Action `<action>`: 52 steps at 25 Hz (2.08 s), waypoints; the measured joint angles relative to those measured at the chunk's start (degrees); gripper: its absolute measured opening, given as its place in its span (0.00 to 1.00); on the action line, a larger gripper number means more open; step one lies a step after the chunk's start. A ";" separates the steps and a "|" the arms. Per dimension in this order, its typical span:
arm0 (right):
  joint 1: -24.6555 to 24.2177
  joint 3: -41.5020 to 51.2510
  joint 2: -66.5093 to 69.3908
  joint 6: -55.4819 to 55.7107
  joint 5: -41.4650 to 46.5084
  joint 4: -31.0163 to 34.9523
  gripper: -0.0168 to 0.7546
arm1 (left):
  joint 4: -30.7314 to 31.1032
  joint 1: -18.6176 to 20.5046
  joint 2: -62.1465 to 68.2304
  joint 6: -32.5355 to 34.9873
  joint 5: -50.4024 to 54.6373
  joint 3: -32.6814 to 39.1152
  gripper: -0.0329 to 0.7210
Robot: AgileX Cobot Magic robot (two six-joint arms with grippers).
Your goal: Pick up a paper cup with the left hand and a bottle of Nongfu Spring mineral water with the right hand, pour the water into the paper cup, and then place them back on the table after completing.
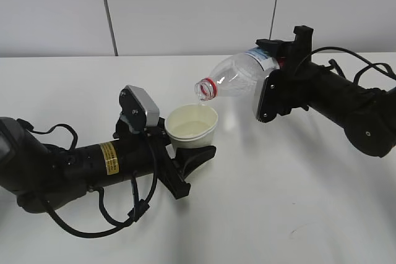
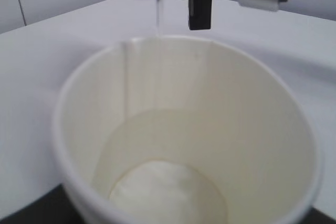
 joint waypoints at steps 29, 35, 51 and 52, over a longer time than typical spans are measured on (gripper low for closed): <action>0.00 0.00 0.00 37.10 -0.21 6.37 0.56 | -3.60 0.00 0.00 0.00 0.00 0.00 0.57; 0.00 0.00 0.00 57.19 -0.21 6.47 0.56 | -4.05 0.00 0.00 0.00 0.00 0.00 0.57; 0.00 0.30 0.00 78.97 1.01 6.91 0.56 | -9.58 0.00 0.00 0.00 0.00 0.00 0.57; 0.00 0.30 0.00 79.06 1.65 7.48 0.56 | -10.05 0.00 0.00 0.00 0.00 0.00 0.57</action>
